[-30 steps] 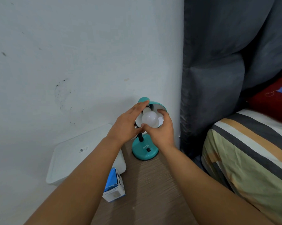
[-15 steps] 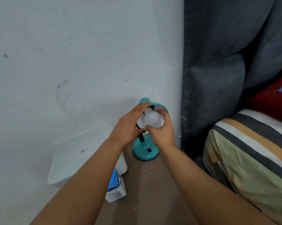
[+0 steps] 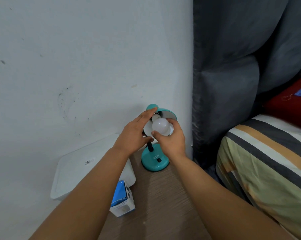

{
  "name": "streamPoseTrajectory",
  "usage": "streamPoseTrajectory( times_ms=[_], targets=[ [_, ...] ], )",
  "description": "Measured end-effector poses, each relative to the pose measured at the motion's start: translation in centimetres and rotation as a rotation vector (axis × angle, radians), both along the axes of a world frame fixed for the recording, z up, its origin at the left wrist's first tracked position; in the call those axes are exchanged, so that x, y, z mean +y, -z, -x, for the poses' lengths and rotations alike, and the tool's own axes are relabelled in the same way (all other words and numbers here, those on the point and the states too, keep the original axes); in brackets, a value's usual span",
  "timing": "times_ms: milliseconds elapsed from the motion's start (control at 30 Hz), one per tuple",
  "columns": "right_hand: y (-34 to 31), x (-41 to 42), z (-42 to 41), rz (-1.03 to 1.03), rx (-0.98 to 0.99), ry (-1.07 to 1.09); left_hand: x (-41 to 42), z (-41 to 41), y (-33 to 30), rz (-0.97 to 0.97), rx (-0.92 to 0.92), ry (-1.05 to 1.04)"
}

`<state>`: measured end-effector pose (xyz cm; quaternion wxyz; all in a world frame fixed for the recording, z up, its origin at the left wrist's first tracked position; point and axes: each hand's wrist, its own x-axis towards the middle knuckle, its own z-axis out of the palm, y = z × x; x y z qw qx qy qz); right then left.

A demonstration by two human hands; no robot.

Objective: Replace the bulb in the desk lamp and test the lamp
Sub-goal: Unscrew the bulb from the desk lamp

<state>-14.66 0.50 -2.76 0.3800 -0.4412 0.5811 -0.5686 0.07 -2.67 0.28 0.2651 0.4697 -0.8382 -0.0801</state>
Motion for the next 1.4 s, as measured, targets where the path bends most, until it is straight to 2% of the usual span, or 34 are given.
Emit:
streamPoseTrajectory(
  times_ms=[167,333,533,767,1133,1400],
  targets=[
    [-0.4,-0.1,0.0,-0.080,-0.012,-0.010,0.0,-0.1,-0.4,-0.062,0.042,-0.024],
    [-0.4,-0.5,-0.3,-0.064,-0.007,0.008,-0.1,-0.1,-1.0,-0.126,0.100,-0.005],
    [-0.5,-0.9,-0.6,-0.032,0.020,0.033,-0.2,-0.2,-1.4,-0.161,0.051,-0.007],
    [-0.9,-0.4,-0.5,-0.063,-0.041,0.000,-0.7,-0.4,-2.0,-0.152,-0.012,-0.027],
    [-0.3,-0.6,-0.6,0.024,0.071,-0.006,-0.6,-0.7,-2.3,-0.149,-0.086,-0.056],
    [-0.7,-0.7,-0.5,-0.084,0.040,-0.003,-0.7,-0.5,-2.1,-0.141,-0.085,-0.034]
  ],
)
